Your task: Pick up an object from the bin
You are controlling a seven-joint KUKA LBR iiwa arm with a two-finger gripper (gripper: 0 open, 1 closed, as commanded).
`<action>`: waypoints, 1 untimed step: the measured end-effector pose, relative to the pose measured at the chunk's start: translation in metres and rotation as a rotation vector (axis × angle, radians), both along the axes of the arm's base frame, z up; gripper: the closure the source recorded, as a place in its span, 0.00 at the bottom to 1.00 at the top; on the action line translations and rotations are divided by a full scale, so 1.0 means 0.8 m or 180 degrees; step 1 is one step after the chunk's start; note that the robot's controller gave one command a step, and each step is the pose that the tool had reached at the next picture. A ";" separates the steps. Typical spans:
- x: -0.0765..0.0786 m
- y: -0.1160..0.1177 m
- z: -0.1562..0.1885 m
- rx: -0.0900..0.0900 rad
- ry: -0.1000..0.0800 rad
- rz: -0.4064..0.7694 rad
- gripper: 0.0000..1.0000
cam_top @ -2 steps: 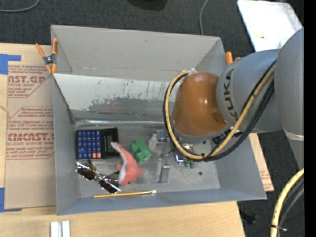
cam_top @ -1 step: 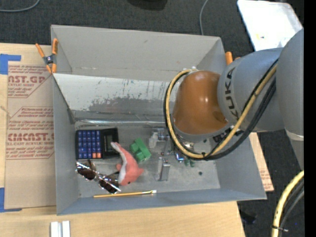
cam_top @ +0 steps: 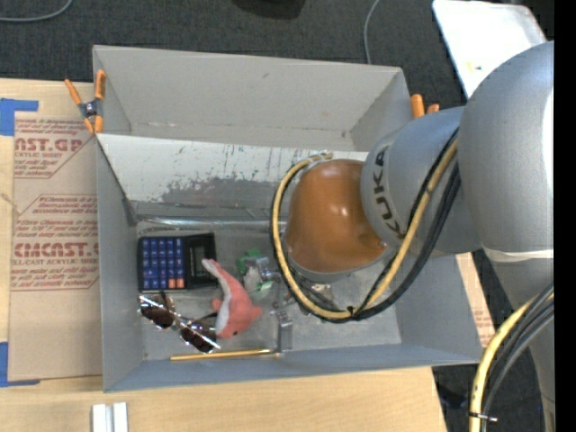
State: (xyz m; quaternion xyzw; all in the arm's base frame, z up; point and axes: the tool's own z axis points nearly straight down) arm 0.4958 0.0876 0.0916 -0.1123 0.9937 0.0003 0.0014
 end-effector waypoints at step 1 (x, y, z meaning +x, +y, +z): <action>-0.012 0.043 -0.023 -0.0001 -0.0034 0.0041 0.00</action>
Offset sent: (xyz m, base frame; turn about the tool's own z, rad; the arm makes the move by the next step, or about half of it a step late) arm 0.0210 0.1029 -0.0216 -0.2074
